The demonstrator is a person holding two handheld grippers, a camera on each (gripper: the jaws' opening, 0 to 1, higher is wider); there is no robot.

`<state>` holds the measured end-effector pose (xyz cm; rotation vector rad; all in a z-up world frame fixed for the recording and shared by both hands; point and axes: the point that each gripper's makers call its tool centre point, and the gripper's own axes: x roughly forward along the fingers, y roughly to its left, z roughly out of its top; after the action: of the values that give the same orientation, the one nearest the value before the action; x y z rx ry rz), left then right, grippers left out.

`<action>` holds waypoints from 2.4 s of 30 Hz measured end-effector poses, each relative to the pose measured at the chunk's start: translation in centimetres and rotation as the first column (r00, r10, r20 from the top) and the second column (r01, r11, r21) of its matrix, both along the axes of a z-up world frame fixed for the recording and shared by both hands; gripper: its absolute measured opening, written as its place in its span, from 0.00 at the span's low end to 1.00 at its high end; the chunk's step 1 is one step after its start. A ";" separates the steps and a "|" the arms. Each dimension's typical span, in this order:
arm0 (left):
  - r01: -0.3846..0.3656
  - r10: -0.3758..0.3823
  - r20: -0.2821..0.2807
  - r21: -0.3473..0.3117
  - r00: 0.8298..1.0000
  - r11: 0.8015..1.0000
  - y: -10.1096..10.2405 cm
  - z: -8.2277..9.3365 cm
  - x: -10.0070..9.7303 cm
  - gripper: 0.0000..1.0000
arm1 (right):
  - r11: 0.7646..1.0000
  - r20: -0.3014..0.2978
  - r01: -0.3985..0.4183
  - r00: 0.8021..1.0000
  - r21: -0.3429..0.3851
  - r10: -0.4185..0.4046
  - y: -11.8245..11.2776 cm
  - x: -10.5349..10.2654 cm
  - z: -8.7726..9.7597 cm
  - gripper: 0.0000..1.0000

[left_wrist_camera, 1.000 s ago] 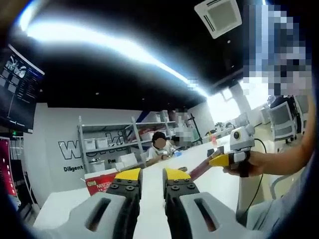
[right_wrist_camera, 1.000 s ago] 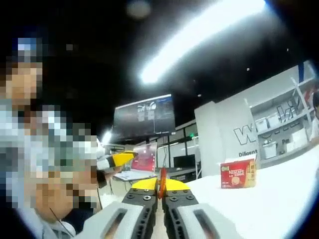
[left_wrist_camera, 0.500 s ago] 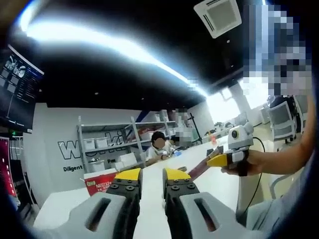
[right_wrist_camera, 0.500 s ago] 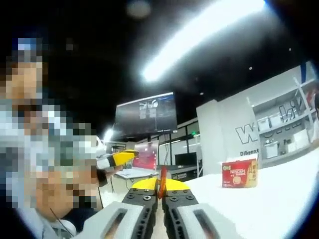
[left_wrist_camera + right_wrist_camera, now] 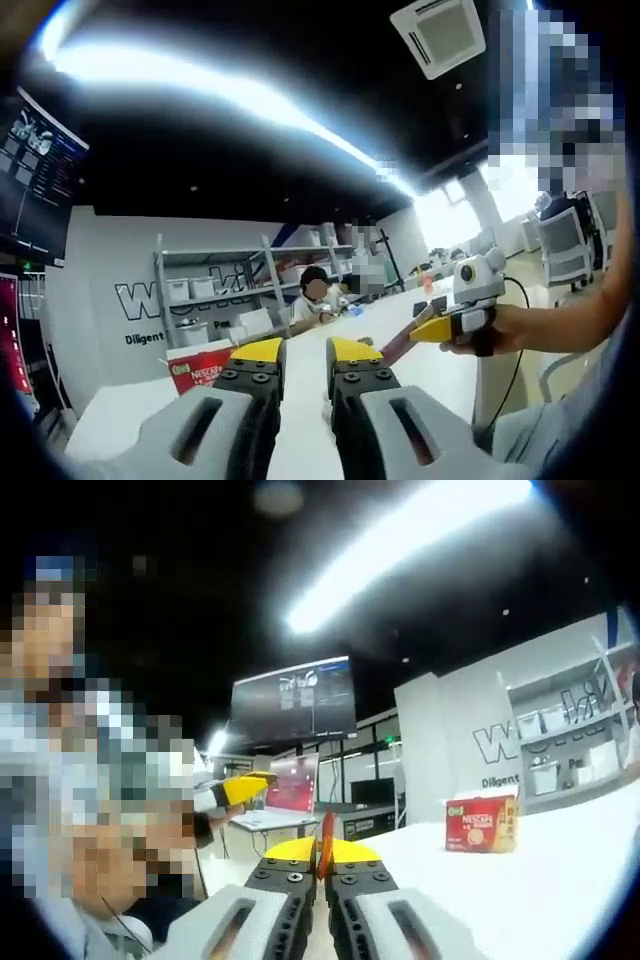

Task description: Tear open the coffee pouch, take out the coffee, and pour the coffee from the pouch into the cup

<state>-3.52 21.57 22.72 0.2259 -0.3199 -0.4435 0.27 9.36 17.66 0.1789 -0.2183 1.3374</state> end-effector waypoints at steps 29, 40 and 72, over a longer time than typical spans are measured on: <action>-0.007 0.007 0.001 0.006 1.000 1.000 0.1 0.0 -0.1 0.19 | 1.000 -0.020 -0.010 1.000 0.001 0.010 0.2 0.0 -0.1 0.04; -0.009 0.009 0.005 0.004 1.000 1.000 0.1 0.1 0.0 0.19 | 1.000 -0.008 -0.004 1.000 0.017 0.004 0.0 -0.1 0.5 0.04; -0.008 0.008 -0.006 0.002 1.000 1.000 0.4 -0.1 0.2 0.19 | 1.000 -0.035 -0.017 0.999 0.009 0.017 0.0 0.3 -0.3 0.04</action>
<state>-3.31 21.93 22.61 0.2279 -0.3121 -0.4369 0.58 9.36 17.40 0.2117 -0.1935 1.3492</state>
